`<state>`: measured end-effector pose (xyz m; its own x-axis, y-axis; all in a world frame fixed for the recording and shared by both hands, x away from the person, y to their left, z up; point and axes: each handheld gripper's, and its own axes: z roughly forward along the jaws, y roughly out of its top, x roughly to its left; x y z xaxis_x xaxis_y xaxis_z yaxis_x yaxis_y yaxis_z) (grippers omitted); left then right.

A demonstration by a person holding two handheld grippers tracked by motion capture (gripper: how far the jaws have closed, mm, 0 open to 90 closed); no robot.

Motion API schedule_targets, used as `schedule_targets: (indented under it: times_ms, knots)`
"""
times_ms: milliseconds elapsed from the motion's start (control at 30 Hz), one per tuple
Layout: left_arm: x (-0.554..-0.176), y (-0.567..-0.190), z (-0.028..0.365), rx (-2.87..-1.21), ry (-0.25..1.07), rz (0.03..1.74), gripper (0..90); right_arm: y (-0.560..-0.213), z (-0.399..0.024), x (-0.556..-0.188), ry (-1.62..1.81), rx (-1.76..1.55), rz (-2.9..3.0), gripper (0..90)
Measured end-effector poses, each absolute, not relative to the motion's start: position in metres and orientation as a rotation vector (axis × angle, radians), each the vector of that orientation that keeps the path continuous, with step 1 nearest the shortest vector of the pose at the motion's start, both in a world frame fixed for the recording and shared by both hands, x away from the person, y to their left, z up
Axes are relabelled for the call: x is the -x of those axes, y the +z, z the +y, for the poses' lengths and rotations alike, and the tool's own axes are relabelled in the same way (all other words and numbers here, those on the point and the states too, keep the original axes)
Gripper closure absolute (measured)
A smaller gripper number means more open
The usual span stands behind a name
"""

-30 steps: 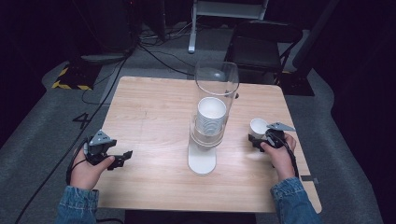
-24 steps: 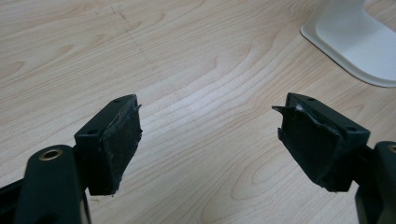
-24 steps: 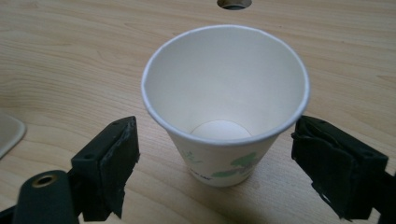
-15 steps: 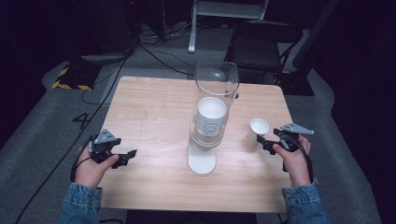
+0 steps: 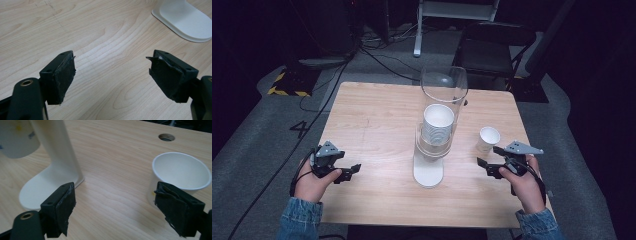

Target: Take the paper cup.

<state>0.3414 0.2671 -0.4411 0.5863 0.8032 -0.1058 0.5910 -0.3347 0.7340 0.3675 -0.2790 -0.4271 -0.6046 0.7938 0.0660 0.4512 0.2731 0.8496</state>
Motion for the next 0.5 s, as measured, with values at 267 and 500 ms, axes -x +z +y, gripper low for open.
schedule_targets:
  times_ms: [267, 500]
  knots:
    - [-0.332, -0.456, 0.251, -2.083, 0.373, 0.974, 20.7, -0.437, -0.27, -0.352, 1.293, -1.056, 2.264, 21.3]
    - [-0.322, -0.467, 0.246, -2.09, 0.349, 0.912, 20.4, -0.457, -0.264, -0.347, 1.316, -1.03, 2.333, 21.7]
